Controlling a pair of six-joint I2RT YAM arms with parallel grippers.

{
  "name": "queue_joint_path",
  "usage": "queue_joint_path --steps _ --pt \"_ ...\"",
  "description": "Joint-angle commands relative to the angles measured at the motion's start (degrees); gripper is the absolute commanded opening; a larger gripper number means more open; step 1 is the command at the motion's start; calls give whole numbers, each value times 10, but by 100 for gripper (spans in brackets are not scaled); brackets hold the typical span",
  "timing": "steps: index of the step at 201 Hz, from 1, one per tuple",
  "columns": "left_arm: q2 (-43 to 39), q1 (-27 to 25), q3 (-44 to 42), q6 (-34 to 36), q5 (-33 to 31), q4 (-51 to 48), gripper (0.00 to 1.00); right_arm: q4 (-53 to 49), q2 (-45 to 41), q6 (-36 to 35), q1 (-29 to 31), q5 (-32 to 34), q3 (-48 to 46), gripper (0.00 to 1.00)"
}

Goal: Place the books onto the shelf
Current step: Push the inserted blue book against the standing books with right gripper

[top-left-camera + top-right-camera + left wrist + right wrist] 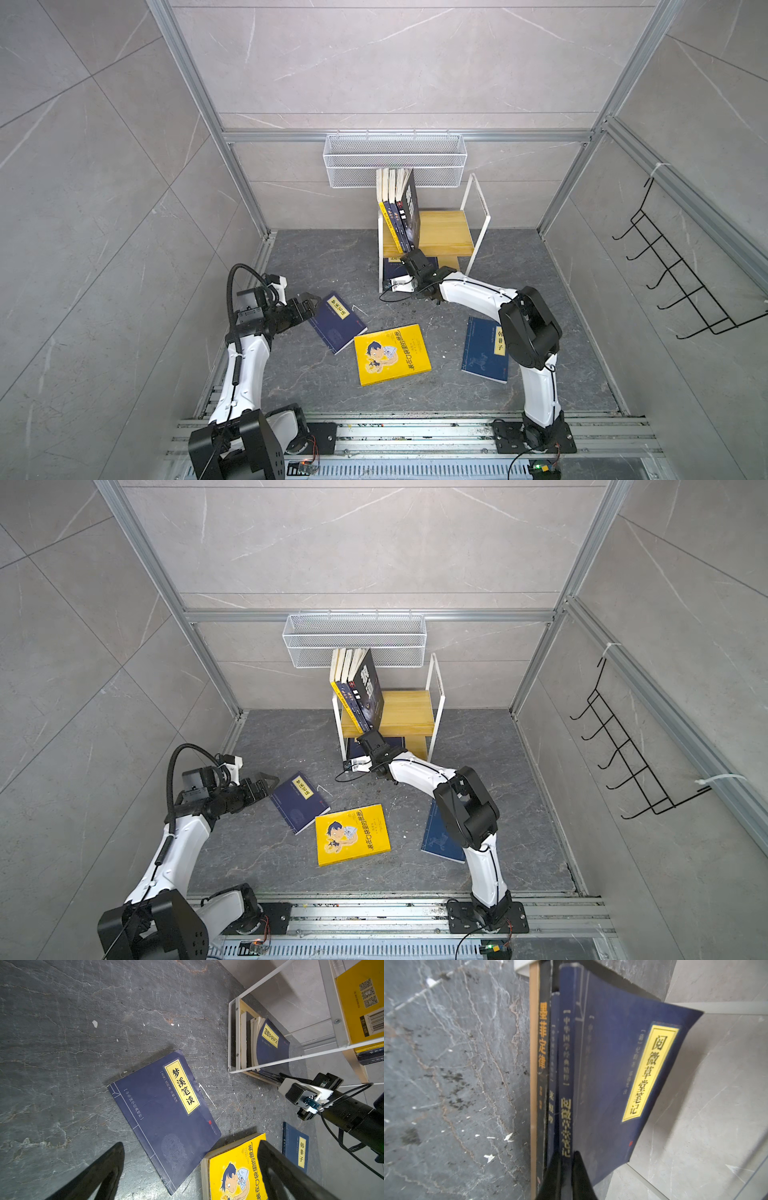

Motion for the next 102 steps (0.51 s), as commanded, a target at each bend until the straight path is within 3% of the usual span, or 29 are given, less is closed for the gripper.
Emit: queue_joint_path --steps 1,102 --pt "-3 5 19 9 13 5 100 -29 27 30 -4 11 22 3" --pt "-2 10 19 8 13 4 100 -32 5 21 -13 1 -4 3"
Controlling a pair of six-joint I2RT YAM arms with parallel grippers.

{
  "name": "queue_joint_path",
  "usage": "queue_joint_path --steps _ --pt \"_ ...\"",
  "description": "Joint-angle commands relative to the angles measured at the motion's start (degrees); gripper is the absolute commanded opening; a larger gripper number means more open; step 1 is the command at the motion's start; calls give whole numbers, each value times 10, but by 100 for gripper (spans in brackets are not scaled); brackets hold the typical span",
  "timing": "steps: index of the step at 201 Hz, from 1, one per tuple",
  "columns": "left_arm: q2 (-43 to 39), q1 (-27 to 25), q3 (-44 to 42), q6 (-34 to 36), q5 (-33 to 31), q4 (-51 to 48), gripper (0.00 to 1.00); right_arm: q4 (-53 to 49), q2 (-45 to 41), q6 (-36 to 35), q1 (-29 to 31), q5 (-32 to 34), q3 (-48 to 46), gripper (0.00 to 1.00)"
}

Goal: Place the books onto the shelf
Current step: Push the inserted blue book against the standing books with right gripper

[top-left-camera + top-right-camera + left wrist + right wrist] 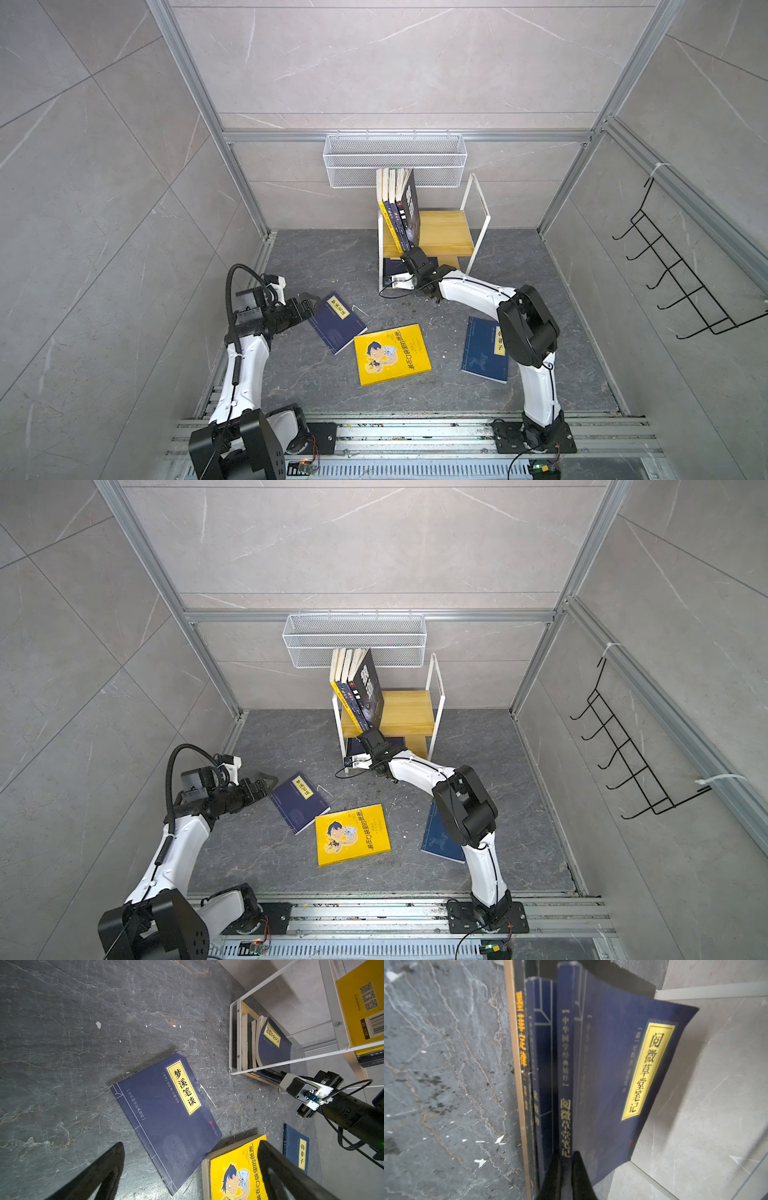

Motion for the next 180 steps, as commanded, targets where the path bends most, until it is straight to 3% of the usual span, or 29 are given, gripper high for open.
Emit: queue_joint_path --steps 1,47,78,121,180 --pt "-2 5 19 8 13 4 100 -31 -4 3 -7 -10 -18 3" --pt "-3 5 17 7 14 7 100 -18 -18 -14 -6 -29 -43 3" --pt "-5 5 14 6 15 10 100 -19 -14 -18 -6 -25 -39 8" --pt "-5 6 14 6 15 9 100 -42 -32 -19 -6 -34 -48 34" --pt "-5 10 18 1 15 5 100 -60 -61 -6 -6 -51 -49 39"
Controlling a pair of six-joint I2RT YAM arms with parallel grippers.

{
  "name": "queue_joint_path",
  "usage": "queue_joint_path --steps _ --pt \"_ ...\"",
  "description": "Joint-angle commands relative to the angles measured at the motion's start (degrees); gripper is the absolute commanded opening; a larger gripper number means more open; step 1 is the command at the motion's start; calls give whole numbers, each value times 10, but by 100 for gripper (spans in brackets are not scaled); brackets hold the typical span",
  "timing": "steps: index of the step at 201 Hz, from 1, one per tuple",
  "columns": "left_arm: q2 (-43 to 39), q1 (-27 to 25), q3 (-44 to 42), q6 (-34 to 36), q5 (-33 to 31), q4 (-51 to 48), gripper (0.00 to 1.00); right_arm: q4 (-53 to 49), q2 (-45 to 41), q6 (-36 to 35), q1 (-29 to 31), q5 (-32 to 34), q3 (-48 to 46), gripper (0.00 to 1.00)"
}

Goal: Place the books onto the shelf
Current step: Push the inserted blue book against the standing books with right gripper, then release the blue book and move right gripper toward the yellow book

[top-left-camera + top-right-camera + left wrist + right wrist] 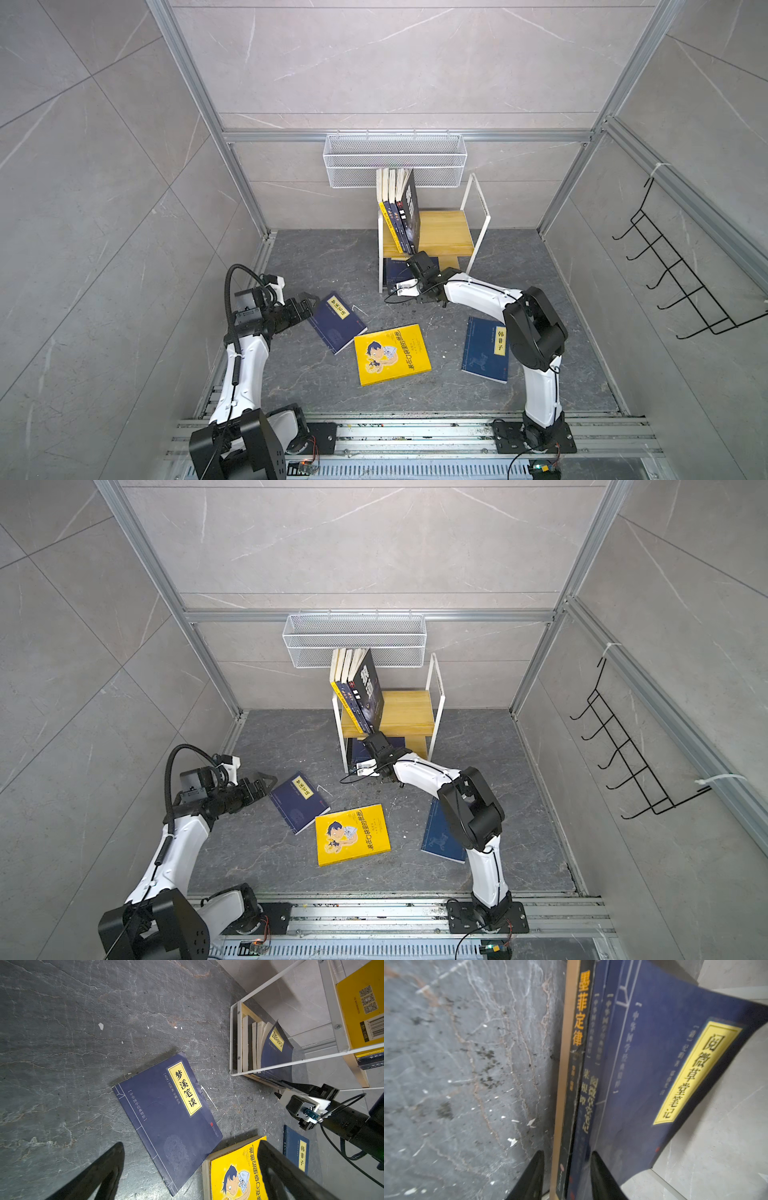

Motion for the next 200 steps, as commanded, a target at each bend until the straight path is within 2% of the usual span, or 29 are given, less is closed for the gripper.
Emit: queue_joint_path --steps 1,133,200 --pt "-5 5 19 1 14 4 100 -30 -28 14 -2 -14 -5 40" --pt "-1 6 19 -5 22 5 100 -22 -1 20 -26 -16 6 37" --pt "1 7 16 -5 22 10 100 18 4 25 -33 -9 7 33"
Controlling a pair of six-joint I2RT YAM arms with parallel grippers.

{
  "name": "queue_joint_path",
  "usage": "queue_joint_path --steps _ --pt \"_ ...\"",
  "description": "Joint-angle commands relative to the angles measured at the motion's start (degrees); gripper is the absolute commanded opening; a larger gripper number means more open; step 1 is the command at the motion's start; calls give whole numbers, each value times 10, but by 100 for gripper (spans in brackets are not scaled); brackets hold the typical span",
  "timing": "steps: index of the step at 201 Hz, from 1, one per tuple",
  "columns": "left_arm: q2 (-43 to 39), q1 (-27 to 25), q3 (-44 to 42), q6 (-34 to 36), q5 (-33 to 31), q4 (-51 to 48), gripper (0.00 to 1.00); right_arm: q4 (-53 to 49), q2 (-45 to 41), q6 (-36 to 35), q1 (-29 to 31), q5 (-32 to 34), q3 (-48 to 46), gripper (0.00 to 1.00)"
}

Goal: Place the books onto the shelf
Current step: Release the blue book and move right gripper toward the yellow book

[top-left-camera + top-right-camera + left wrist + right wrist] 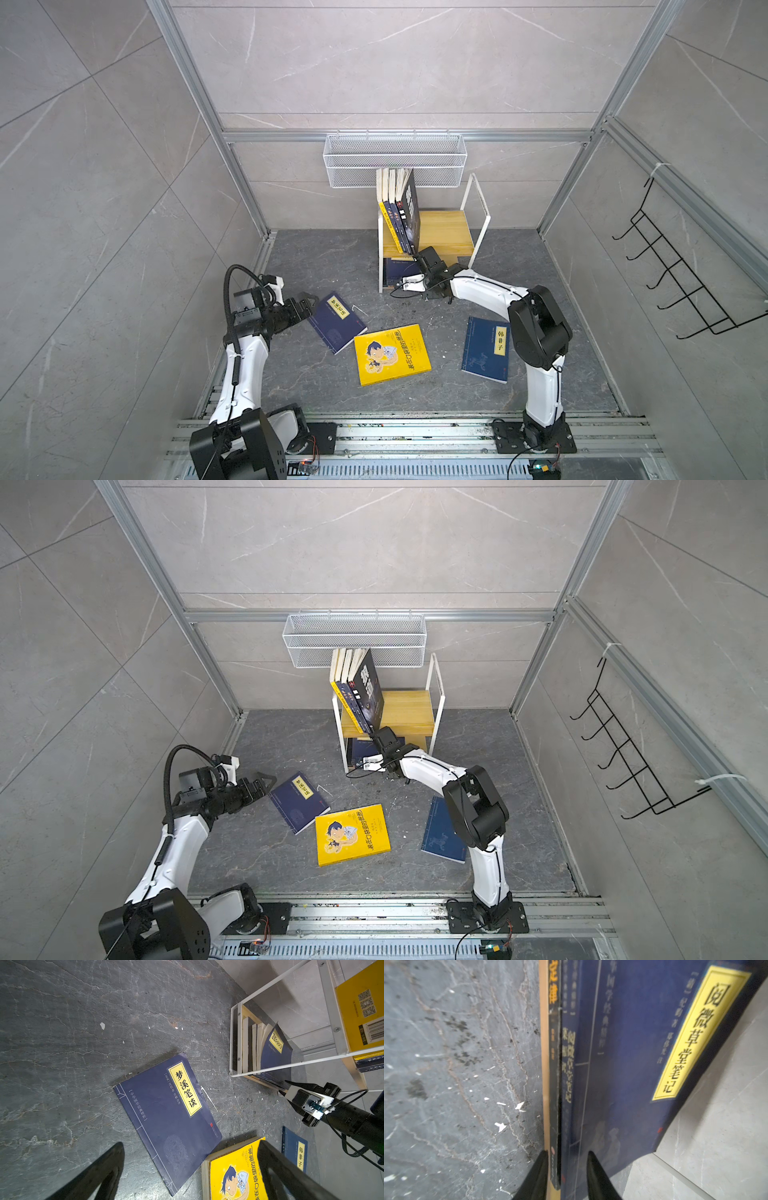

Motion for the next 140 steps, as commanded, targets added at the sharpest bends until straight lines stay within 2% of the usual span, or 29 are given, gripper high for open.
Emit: queue_joint_path --steps 1,56,91,140 --pt "1 4 15 -1 19 10 100 20 6 12 -2 -1 6 33" --pt "-2 4 14 0 20 11 100 20 2 17 -2 4 7 30" --pt "-2 5 16 -4 22 10 100 26 -32 24 -2 -10 -14 35" --pt "-3 4 12 -19 34 8 100 -29 -116 138 20 -55 -32 44"
